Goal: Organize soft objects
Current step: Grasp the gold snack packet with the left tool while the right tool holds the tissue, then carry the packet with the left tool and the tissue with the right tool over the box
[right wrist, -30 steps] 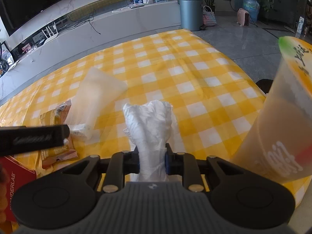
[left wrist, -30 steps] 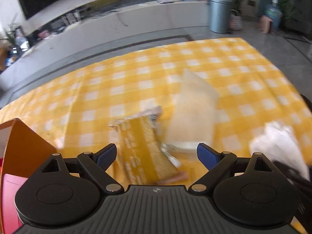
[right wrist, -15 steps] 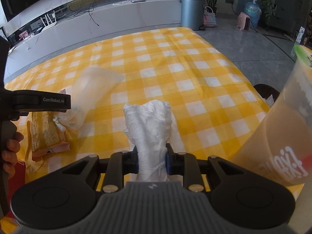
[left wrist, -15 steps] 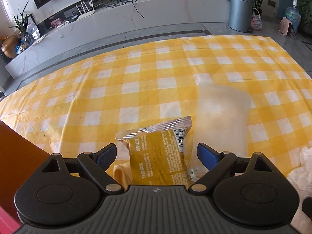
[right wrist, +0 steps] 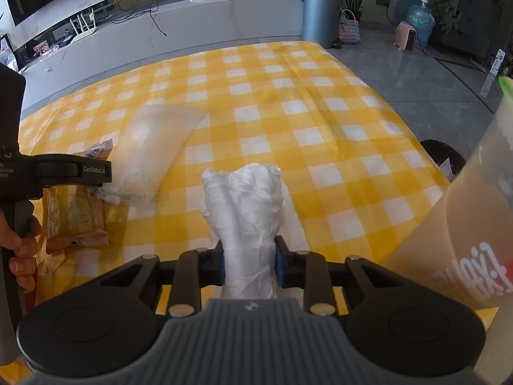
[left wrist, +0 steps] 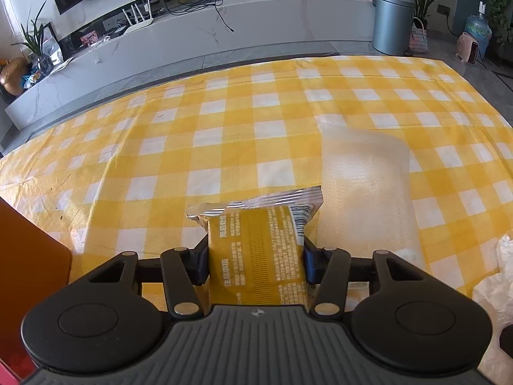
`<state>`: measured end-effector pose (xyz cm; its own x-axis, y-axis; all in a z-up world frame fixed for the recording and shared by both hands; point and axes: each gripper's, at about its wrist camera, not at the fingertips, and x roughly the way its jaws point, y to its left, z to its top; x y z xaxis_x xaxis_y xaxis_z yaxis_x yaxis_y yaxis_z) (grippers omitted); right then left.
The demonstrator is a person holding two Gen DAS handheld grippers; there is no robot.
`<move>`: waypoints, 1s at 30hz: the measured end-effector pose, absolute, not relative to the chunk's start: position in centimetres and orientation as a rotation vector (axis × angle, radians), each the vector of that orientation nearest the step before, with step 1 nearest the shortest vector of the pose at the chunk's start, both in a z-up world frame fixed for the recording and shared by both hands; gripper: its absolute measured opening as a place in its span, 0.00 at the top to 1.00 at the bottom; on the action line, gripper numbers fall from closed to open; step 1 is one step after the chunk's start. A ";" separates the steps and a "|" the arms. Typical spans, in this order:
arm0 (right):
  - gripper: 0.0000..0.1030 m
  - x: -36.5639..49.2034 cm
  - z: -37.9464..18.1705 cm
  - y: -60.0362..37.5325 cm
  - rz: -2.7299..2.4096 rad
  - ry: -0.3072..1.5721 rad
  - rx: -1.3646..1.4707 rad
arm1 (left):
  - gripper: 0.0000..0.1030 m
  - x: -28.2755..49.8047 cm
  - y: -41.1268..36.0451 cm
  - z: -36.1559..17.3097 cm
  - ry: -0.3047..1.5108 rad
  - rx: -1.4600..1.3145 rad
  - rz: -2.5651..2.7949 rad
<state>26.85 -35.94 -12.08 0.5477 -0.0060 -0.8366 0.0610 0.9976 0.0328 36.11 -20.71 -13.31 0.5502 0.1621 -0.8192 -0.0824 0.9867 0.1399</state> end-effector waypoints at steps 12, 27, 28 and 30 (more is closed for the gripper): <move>0.75 26.7 -12.1 -36.0 -0.023 0.994 0.054 | 0.49 31.2 -19.5 -8.5 0.766 -0.034 0.166; 0.73 24.6 -14.0 -36.6 0.116 1.049 0.048 | 0.49 20.4 -21.9 -4.1 0.763 -0.028 -0.149; 0.67 24.4 -14.3 -36.9 0.132 1.062 0.068 | 0.49 20.2 -22.1 -4.7 0.787 -0.030 -0.160; 0.57 24.0 -14.4 -37.2 0.170 1.067 0.080 | 0.49 19.8 -22.5 -5.9 0.830 -0.034 -0.191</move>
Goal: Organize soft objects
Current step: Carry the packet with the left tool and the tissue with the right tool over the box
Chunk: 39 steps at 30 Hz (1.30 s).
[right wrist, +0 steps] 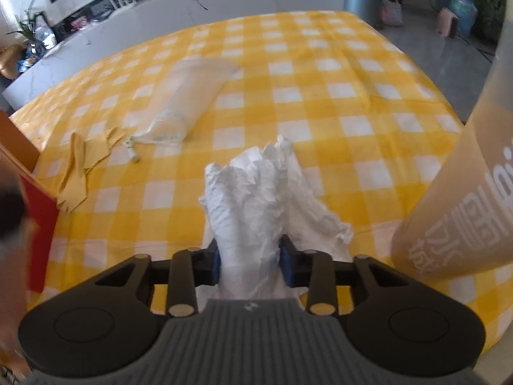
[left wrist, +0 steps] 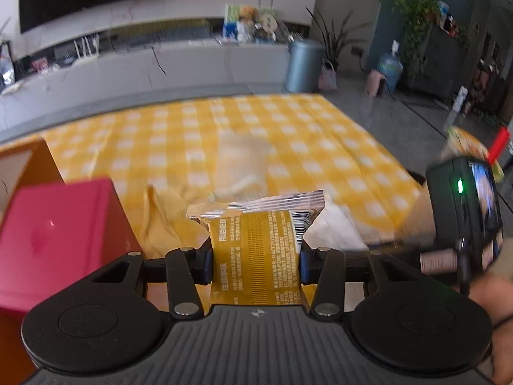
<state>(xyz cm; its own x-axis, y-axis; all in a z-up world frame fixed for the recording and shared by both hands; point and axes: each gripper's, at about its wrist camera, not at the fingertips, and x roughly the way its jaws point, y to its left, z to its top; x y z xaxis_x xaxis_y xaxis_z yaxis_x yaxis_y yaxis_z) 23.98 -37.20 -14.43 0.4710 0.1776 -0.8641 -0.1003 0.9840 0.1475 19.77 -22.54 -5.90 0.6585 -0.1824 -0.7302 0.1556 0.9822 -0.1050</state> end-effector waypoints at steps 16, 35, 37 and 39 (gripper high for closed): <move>0.03 23.8 -15.6 -32.3 0.234 1.058 -0.224 | 0.49 19.0 -21.6 -11.7 0.888 -0.026 -0.145; 0.47 23.6 -14.9 -33.5 0.238 1.042 -0.166 | 0.00 18.4 -23.4 -15.5 0.829 0.093 -0.123; 0.60 23.4 -14.7 -33.4 0.239 1.033 -0.178 | 0.00 18.3 -23.4 -15.6 0.828 0.069 -0.109; 0.63 23.5 -14.7 -33.3 0.232 1.033 -0.185 | 0.00 18.4 -23.2 -15.4 0.840 0.058 -0.112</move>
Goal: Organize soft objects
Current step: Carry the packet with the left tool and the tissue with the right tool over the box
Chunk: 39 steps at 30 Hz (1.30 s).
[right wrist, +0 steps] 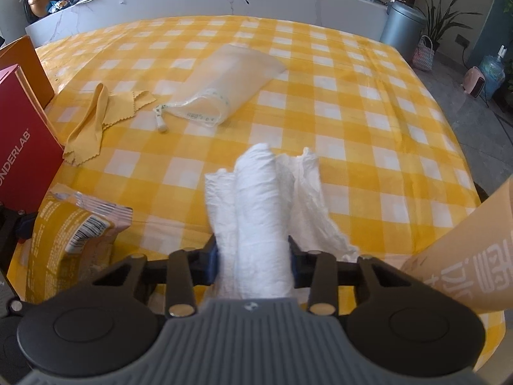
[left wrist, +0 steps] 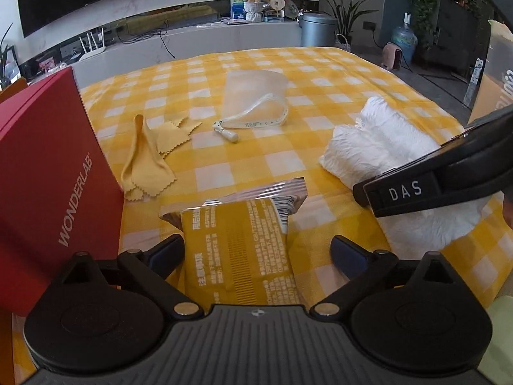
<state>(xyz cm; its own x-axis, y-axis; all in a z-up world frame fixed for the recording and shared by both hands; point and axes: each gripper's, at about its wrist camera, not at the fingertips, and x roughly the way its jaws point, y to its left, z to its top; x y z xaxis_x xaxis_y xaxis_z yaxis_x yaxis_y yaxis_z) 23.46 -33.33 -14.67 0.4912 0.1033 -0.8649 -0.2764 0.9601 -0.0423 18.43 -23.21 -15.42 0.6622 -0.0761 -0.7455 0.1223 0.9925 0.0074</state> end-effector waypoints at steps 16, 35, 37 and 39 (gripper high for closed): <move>0.77 23.5 -13.1 -35.1 0.169 0.970 -0.082 | 0.50 18.6 -23.2 -13.6 0.897 -0.030 -0.138; 0.77 23.1 -10.7 -35.6 0.140 0.846 -0.013 | 0.50 14.8 -22.1 -7.8 0.679 -0.109 -0.265; 0.77 23.0 -10.5 -35.5 0.139 0.843 -0.010 | 0.50 14.4 -21.7 -6.7 0.660 -0.119 -0.272; 0.77 22.8 -10.1 -35.5 0.129 0.836 0.002 | 0.50 14.2 -21.2 -5.7 0.640 -0.135 -0.275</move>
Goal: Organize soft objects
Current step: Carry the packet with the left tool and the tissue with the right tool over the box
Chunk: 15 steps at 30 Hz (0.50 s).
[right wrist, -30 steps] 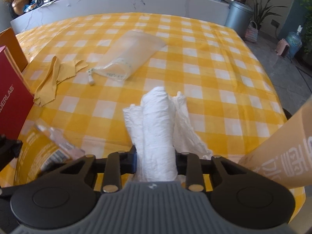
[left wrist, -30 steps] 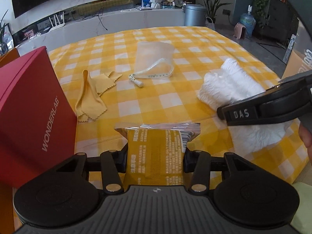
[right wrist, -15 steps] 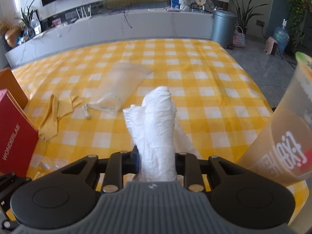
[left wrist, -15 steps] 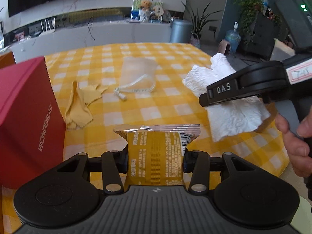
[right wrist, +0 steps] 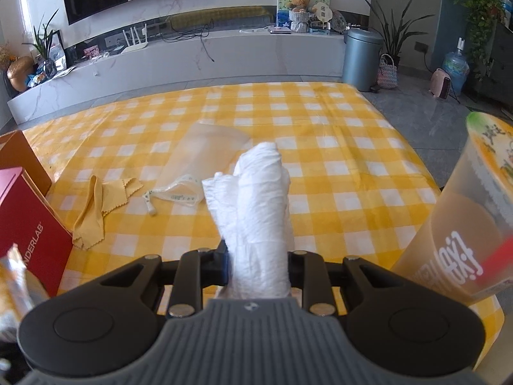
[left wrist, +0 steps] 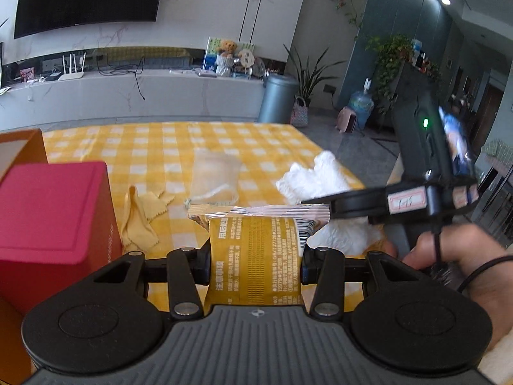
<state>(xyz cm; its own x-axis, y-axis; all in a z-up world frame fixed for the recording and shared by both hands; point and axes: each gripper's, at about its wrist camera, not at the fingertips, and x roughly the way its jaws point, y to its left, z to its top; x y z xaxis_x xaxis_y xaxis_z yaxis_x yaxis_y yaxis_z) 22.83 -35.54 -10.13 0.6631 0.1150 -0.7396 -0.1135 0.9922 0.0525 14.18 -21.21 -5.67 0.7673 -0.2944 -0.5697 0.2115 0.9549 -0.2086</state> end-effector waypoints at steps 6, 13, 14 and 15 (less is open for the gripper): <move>0.77 21.5 -7.8 -34.6 0.153 0.763 0.035 | 0.50 13.9 -18.9 -2.3 0.602 -0.182 -0.261; 0.77 18.8 -3.7 -32.6 0.199 0.647 0.099 | 0.50 13.2 -15.2 1.2 0.596 -0.159 -0.234; 0.77 18.4 -3.1 -32.2 0.210 0.630 0.106 | 0.50 12.9 -14.5 1.5 0.596 -0.159 -0.230; 0.77 18.0 -2.5 -31.8 0.220 0.616 0.111 | 0.50 12.6 -13.7 1.9 0.594 -0.163 -0.222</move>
